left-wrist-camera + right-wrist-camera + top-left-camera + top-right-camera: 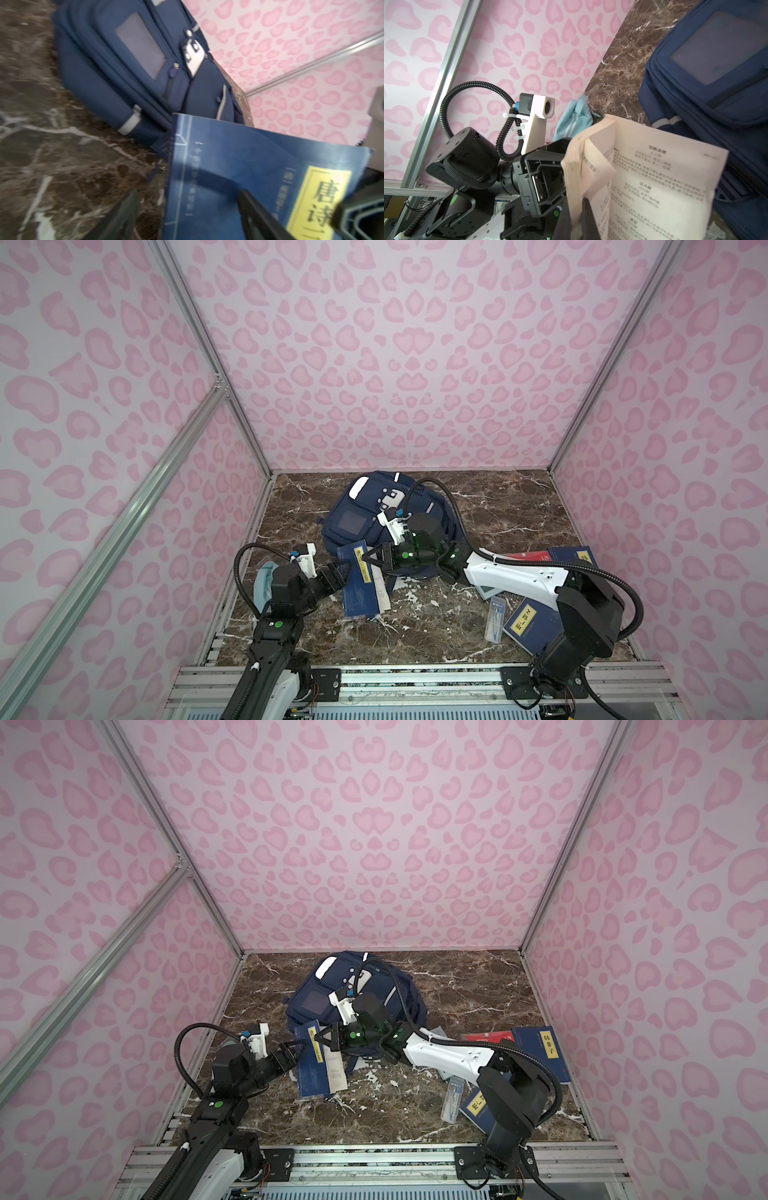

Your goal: Pack the student bag

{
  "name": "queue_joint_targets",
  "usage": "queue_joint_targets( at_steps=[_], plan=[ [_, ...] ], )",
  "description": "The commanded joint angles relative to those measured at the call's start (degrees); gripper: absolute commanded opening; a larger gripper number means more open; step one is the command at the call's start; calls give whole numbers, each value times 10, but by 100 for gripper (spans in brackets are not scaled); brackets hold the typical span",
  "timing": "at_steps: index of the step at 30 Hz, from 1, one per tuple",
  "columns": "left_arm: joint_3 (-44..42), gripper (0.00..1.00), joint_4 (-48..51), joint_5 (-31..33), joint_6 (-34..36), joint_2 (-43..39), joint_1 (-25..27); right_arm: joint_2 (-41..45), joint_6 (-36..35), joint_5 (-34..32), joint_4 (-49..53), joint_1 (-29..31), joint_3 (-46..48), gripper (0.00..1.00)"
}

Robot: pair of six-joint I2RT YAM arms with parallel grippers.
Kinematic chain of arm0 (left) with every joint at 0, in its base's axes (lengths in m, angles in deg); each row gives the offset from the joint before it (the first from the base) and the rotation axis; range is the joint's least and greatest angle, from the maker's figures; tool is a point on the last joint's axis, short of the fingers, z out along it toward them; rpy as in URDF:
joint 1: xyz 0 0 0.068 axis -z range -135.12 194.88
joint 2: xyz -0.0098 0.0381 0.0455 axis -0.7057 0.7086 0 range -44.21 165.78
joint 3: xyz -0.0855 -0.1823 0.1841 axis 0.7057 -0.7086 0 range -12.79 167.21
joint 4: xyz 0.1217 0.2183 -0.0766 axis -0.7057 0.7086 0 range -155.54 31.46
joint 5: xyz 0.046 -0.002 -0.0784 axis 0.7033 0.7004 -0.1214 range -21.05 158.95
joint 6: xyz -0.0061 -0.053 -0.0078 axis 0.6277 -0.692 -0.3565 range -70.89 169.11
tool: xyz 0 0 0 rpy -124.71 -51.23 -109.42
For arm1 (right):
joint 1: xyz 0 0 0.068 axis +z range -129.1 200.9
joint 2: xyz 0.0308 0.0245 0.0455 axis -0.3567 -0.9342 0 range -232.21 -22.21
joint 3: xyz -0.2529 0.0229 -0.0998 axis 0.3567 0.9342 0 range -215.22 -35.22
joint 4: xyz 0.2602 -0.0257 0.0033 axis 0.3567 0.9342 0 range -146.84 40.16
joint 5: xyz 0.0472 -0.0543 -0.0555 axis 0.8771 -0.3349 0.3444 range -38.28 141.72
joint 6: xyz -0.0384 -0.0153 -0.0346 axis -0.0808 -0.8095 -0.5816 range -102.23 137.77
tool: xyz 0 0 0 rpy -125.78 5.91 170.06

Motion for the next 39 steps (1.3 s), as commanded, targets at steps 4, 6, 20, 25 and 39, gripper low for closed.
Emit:
queue_joint_targets(
  at_steps=[4,6,20,25,39],
  plan=[
    [23,51,-42,-56,-8,-47,28,13,0,24,-9,-9,18,0],
    [21,56,-34,-51,-12,-55,28,18,15,43,-45,-14,32,0],
    [-68,65,-273,-53,-16,37,77,-18,42,138,-108,-83,69,0],
    [-67,55,-311,-54,-8,97,87,-40,12,124,-74,-94,75,0],
    [10,4,-222,-90,-31,48,101,6,-109,147,-30,-140,109,98]
  ],
)
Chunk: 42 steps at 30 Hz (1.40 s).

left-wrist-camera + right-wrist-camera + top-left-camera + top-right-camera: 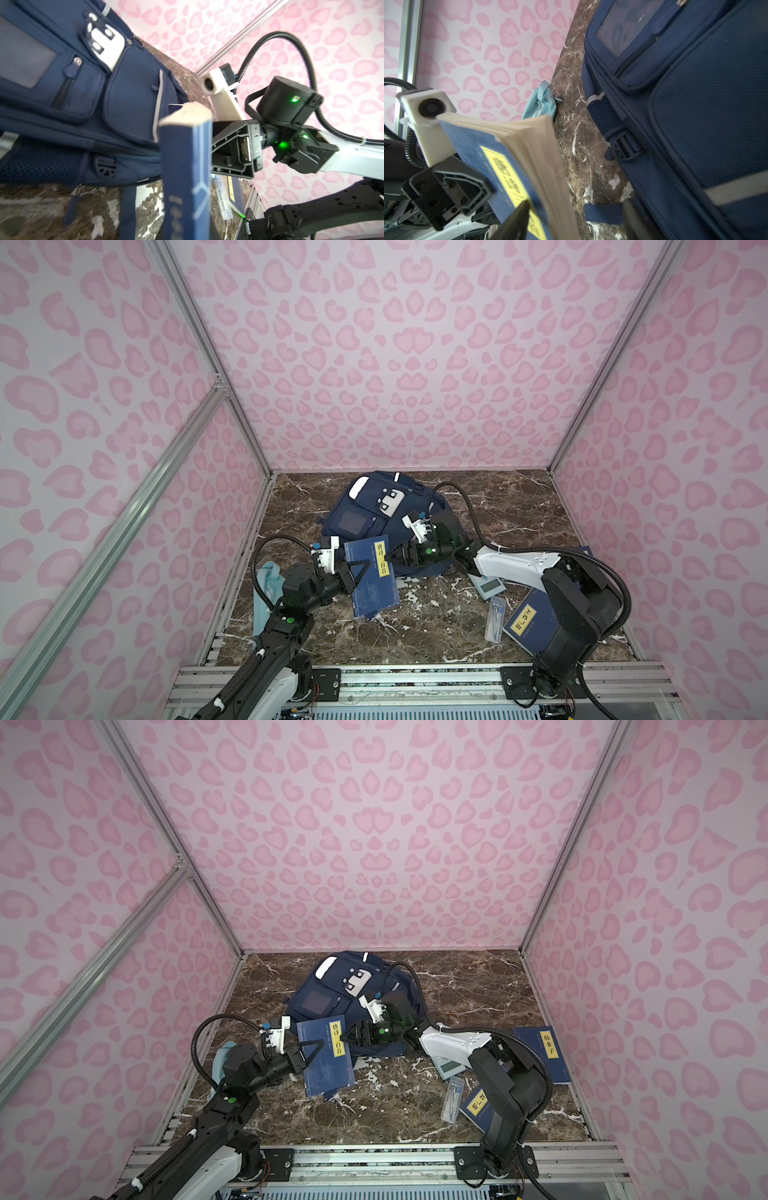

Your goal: Pack the student bag

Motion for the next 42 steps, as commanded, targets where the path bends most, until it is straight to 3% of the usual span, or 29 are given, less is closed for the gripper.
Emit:
queue_joint_targets(
  at_steps=[1,6,11,15,17,20,22,23,24,25,29,33,37,42],
  plan=[
    [19,4,-48,-49,-42,-15,4,35,-52,48,-49,-1,28,98],
    [45,4,-123,-62,-90,6,37,66,-13,107,-176,8,62,95],
    [72,4,-114,-32,-78,19,79,75,42,127,-282,2,103,71],
    [76,4,-141,-28,-88,48,87,110,40,122,-294,-3,134,20],
    [85,9,-140,-33,-84,72,95,123,24,119,-265,-2,136,2],
    [105,33,-66,5,-44,77,98,153,-1,100,-215,-21,150,0],
    [140,71,65,88,15,67,105,179,-19,78,-166,-47,161,0],
    [157,84,119,128,38,66,111,189,-24,70,-147,-60,164,0],
    [171,93,154,156,56,69,115,201,-32,62,-123,-75,167,0],
    [180,96,174,175,67,75,116,211,-41,51,-90,-89,165,0],
    [242,95,243,261,108,143,144,257,-82,-36,67,-148,147,0],
    [351,84,322,360,180,282,202,322,-89,-159,197,-214,137,0],
    [465,74,358,415,241,446,245,374,-85,-208,245,-271,143,0],
    [603,76,392,451,297,610,288,417,-83,-215,264,-342,161,0]
  ],
)
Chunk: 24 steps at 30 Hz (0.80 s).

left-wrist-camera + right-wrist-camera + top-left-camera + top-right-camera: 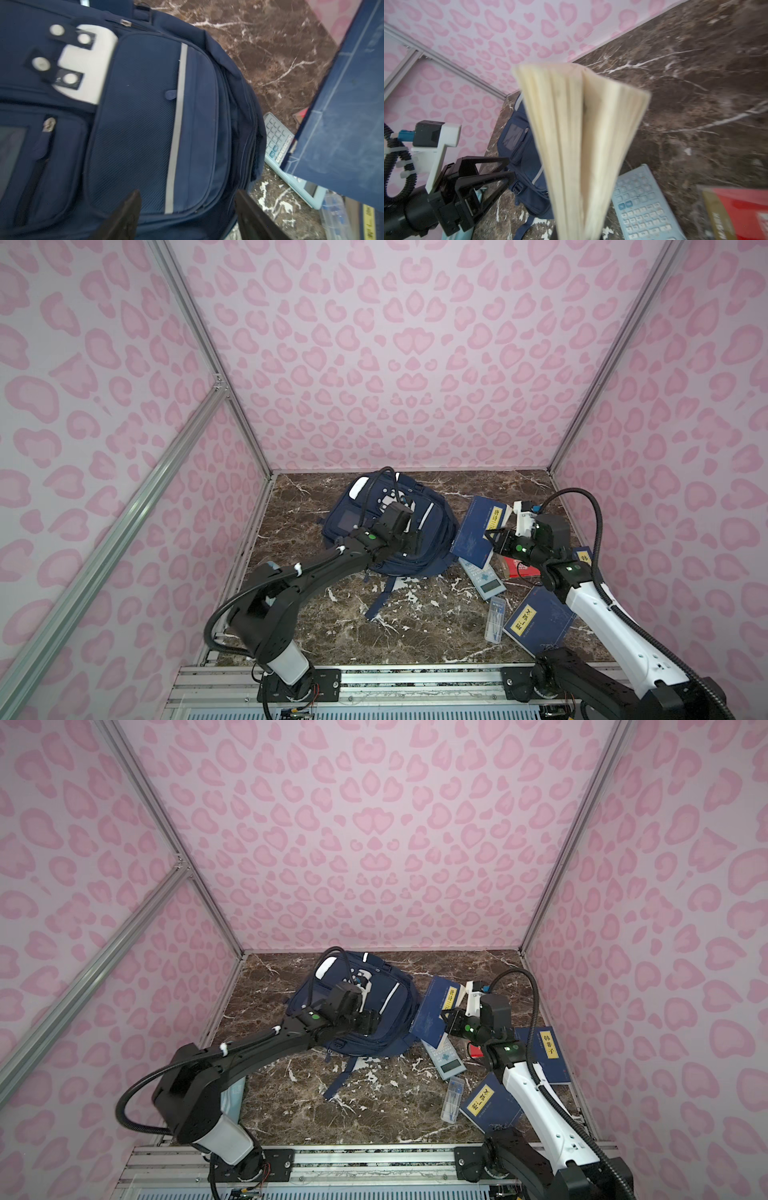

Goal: Pack the student bag
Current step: 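Lower the book into the backpack with the right gripper while the left holds the opening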

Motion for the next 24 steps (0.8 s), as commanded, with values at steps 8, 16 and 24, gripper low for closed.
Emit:
queue_joint_targets(
  at_steps=[8,16,24],
  plan=[
    [206,76,105,88,88,232,19,18,-20,19,32,-74,21,0],
    [214,4,122,64,86,196,12,-3,39,129,-41,-73,38,0],
    [184,3,125,-47,65,46,-38,-76,193,98,-225,81,55,0]
  ],
)
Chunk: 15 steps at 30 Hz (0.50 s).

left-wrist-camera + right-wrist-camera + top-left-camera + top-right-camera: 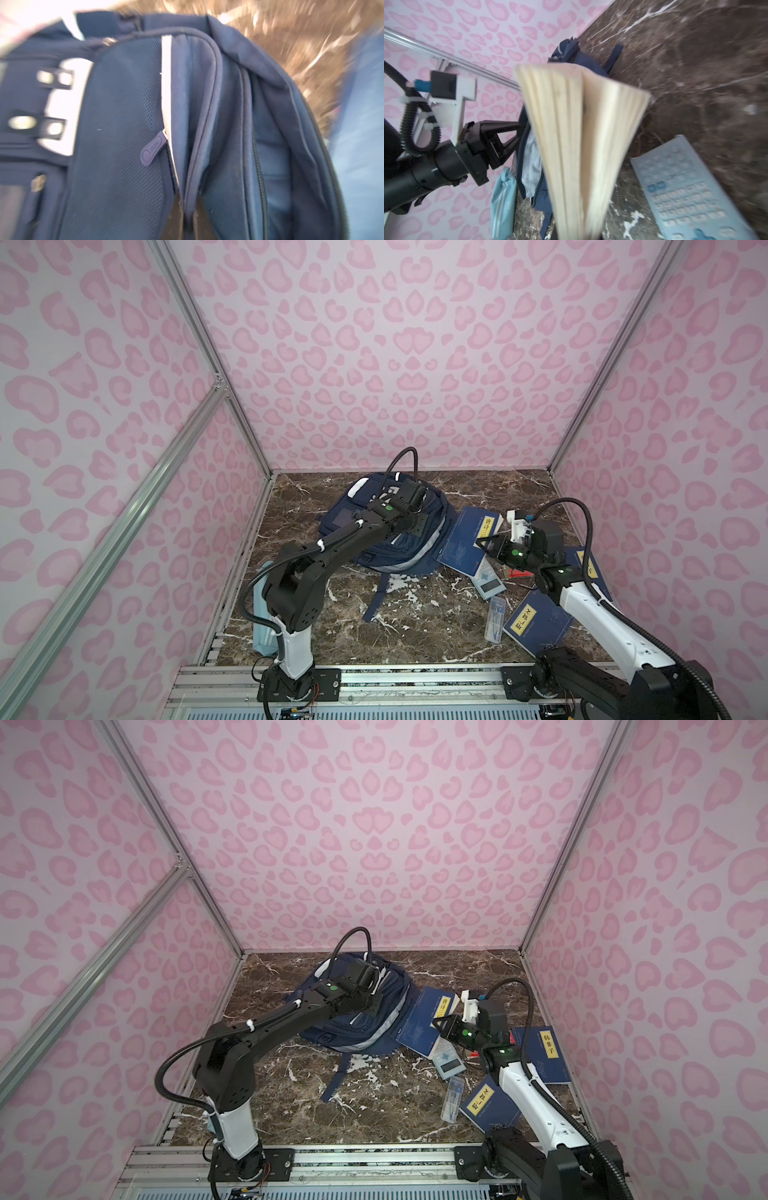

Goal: Pack the student bag
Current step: 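Lower the book into the backpack with the right gripper while the left holds the opening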

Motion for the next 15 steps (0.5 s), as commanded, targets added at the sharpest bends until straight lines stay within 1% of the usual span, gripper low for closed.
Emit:
queue_joint_targets(
  at_steps=[1,4,5,7,9,11,15],
  plan=[
    [-4,3,-16,-58,-8,-32,-12,-37,82,-25,-126,53,2,0],
    [-18,4,-30,-103,-7,-57,-29,-95,113,-44,-196,88,2,0],
    [-22,3,-35,-114,-14,-64,-35,-115,119,-44,-213,93,-1,0],
    [-31,4,-51,-162,-32,-80,-49,-164,125,-49,-241,106,-16,0],
    [-39,3,-64,-190,-46,-94,-57,-211,133,-57,-276,128,-38,0],
    [-40,3,-62,-199,-50,-105,-57,-263,142,-71,-307,151,-68,0],
    [-51,3,-69,-205,-56,-129,-61,-381,193,-132,-389,193,-127,0]
  ],
)
